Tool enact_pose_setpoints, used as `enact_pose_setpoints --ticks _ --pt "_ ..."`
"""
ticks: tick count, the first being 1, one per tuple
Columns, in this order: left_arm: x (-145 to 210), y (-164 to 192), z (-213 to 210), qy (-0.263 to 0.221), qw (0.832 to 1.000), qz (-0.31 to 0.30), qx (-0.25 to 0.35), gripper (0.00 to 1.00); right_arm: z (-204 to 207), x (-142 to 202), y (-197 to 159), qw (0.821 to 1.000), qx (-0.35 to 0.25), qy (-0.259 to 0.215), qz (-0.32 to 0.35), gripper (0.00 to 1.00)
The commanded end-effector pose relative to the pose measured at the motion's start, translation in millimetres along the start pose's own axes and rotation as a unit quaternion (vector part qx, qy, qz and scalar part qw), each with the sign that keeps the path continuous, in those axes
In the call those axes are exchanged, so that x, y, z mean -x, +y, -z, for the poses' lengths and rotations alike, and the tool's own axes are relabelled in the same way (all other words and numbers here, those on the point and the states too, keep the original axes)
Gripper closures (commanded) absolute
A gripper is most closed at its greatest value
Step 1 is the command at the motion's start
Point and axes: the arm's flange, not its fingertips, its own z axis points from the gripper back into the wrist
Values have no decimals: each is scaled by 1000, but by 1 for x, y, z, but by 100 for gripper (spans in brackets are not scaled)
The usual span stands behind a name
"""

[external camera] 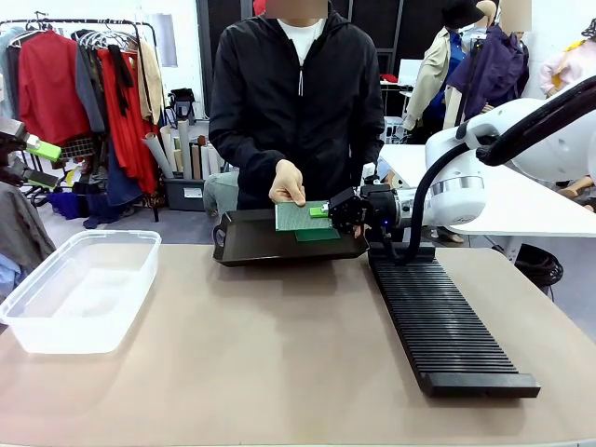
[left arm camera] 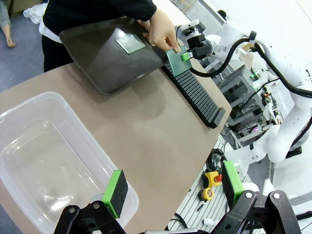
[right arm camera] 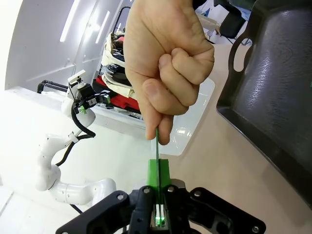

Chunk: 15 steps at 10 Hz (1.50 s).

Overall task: Sort PCBs into racks and boxes based on the side picked up.
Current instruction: If the short side of the Blank PCB is picked up, insert it into the PCB Rack ; if the long side is picked up, place it in the Organizing box.

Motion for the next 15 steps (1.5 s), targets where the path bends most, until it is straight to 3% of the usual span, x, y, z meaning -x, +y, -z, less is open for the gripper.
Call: enact_pose_setpoints --ticks 1,12,15 --pt "0 -2 0 -2 1000 1 3 0 0 0 0 1000 1 -1 -2 100" --pt "0 -2 0 -2 1000 1 3 0 0 0 0 1000 0 0 0 100" --pt "0 -2 0 -2 1000 1 3 0 -37 -4 23 995 -48 14 -86 100"
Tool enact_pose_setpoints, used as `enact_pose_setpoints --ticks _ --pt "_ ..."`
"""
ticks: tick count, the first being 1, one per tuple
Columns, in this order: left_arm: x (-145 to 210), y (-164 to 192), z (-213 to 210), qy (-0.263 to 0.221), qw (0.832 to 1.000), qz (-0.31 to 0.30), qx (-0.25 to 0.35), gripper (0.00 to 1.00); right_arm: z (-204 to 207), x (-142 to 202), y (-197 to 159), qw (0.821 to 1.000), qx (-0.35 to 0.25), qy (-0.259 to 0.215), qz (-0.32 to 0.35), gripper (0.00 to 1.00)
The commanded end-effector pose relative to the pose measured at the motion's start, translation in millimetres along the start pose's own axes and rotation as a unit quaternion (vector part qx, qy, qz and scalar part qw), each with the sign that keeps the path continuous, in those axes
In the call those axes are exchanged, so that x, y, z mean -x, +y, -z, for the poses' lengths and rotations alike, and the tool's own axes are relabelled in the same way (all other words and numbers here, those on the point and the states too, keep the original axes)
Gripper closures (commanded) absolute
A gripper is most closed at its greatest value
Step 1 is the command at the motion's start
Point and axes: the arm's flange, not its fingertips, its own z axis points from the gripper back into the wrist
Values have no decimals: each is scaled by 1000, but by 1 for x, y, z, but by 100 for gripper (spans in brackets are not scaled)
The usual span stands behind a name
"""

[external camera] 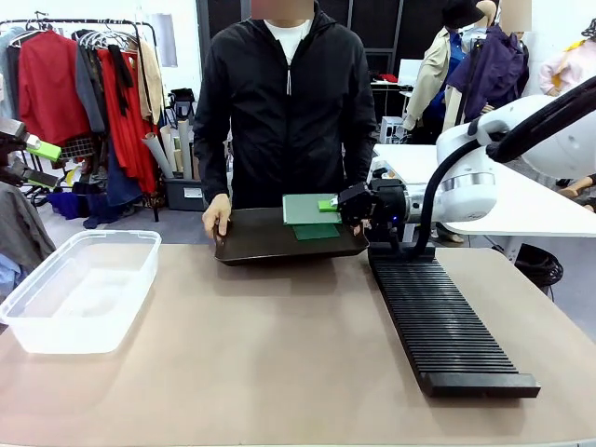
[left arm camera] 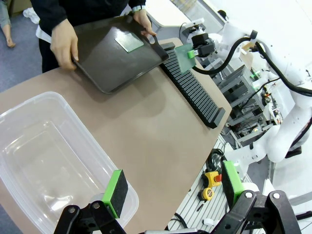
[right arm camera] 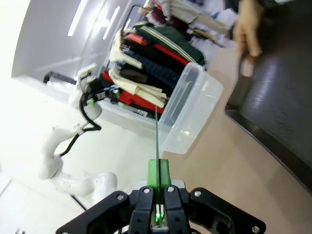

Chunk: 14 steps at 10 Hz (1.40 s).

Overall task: Sort PCBs into racks and boxes based on the side picked up.
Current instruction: If the short side of the Blank PCB is picked up, insert it into the PCB Rack ; if the long side is picked up, place it in the Organizing box.

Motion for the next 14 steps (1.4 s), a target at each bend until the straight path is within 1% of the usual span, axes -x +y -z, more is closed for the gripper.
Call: enact_pose_setpoints --ticks 1,2,3,6,8,9,11,13,14 --pt "0 -2 0 -2 1000 1 3 0 -26 -4 18 997 -32 13 -64 100" --pt "0 -2 0 -2 1000 1 3 0 -38 -6 26 995 -48 26 -80 100" --pt "0 -2 0 -2 1000 1 3 0 -55 -6 28 993 -35 41 -104 100" --pt "0 -2 0 -2 1000 1 3 0 -109 0 30 985 12 57 -161 100" --pt "0 -2 0 -2 1000 1 3 0 -141 10 39 978 13 43 -203 100" --pt "0 -2 0 -2 1000 1 3 0 -155 16 42 973 17 41 -228 100" --pt "0 -2 0 -2 1000 1 3 0 -183 30 43 959 27 54 -275 100" --pt "0 -2 0 -2 1000 1 3 0 -208 39 36 942 46 65 -326 100" --pt "0 -2 0 -2 1000 1 3 0 -217 41 31 932 48 64 -353 100"
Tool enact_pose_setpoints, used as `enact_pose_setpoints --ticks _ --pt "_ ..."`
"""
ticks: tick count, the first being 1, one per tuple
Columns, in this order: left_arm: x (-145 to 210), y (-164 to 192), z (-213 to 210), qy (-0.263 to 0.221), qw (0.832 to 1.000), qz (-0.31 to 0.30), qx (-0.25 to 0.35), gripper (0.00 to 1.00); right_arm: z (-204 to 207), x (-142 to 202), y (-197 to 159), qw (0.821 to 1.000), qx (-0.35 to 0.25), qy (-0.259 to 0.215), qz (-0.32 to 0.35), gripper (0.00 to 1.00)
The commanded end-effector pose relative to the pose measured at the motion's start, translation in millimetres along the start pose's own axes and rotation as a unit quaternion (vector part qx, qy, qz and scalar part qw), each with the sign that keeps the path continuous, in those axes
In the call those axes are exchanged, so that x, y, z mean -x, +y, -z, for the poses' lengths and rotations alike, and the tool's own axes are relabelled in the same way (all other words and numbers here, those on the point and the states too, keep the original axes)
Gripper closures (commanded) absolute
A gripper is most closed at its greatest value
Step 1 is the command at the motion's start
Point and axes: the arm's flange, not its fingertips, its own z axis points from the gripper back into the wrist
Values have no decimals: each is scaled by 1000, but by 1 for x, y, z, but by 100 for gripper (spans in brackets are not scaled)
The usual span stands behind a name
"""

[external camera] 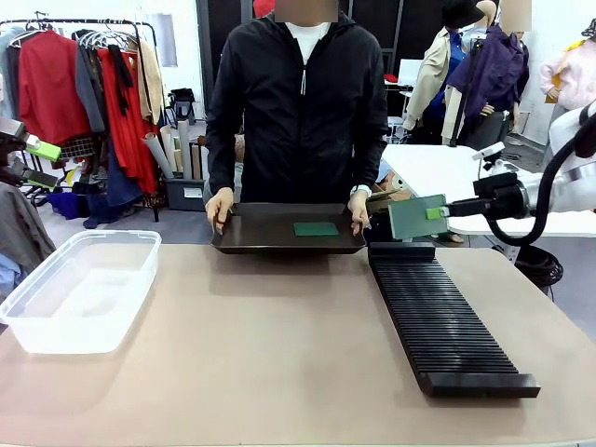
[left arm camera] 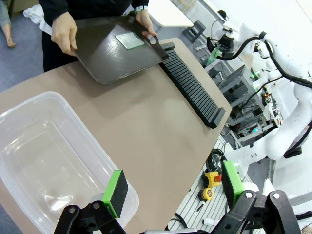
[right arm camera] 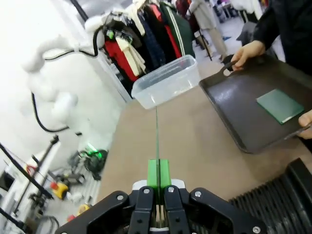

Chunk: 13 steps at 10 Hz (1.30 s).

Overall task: Sort PCBs into racks and boxes based on the side picked up.
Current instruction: If the short side of the Blank PCB is picked up, insert it into the PCB Rack ; if the long side is picked up, place it in the Organizing box.

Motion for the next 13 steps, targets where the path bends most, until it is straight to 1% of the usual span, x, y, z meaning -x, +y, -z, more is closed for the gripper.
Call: enact_pose_setpoints --ticks 1,2,3,5,7,9,11,13 --pt "0 -2 0 -2 1000 1 4 0 -6 14 -1 997 5 0 -77 100" --pt "0 -2 0 -2 1000 1 4 0 -11 20 -7 995 6 -7 -101 100" --pt "0 -2 0 -2 1000 1 4 0 -17 28 -14 993 14 5 -115 100" --pt "0 -2 0 -2 1000 1 4 0 -21 40 -28 985 23 -8 -172 100" --pt "0 -2 0 -2 1000 1 4 0 -28 54 -45 975 43 3 -219 100" --pt "0 -2 0 -2 1000 1 4 0 -27 65 -56 968 48 -18 -247 100" --pt "0 -2 0 -2 1000 1 4 0 -23 74 -66 959 53 -15 -279 100" --pt "0 -2 0 -2 1000 1 4 0 -15 83 -70 957 49 -29 -283 100"
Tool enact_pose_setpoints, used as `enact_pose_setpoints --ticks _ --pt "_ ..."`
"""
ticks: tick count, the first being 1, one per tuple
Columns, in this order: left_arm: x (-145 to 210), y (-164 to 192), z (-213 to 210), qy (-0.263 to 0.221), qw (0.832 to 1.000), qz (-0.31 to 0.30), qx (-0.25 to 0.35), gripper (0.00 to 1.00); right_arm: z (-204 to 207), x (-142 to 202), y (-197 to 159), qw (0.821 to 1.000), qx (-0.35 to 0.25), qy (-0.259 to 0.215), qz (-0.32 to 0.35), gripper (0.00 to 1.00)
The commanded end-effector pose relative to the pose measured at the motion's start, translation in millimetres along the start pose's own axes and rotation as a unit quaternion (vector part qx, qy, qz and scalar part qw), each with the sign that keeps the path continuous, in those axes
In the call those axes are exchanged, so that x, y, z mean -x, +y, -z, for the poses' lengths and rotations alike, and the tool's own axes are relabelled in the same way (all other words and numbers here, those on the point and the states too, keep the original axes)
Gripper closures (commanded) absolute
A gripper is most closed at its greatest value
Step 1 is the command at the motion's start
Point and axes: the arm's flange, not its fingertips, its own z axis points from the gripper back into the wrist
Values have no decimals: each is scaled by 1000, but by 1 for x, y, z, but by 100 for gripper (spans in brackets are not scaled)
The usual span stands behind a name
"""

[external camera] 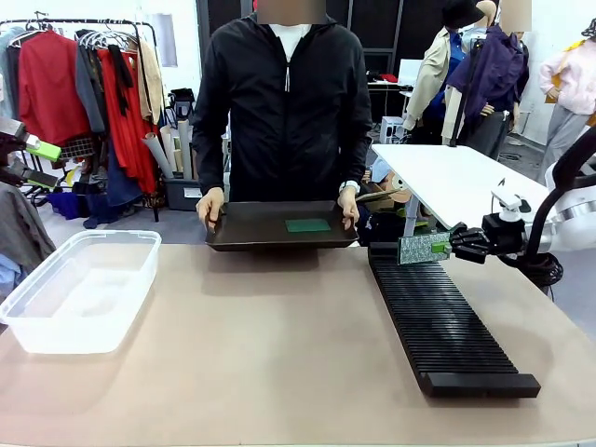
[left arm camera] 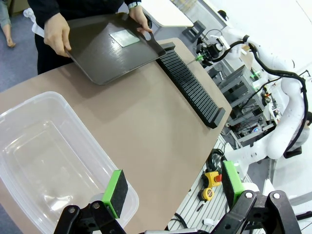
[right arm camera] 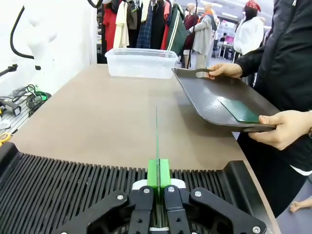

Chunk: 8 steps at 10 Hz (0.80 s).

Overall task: Sort PCBs into racks and boxes based on the side picked up.
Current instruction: If the short side of the Blank PCB is picked up, insert it into the PCB Rack ; if the long side is picked up, place it in the Organizing box.

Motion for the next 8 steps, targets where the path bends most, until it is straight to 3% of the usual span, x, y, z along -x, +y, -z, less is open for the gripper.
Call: enact_pose_setpoints --ticks 1,4,8 --pt "0 -2 0 -2 1000 1 4 0 10 6 -4 1000 7 -13 -17 100" --pt "0 -2 0 -2 1000 1 4 0 19 20 -4 1000 18 -19 1 100" --pt "0 -2 0 -2 1000 1 4 0 25 39 -7 1000 18 8 9 100"
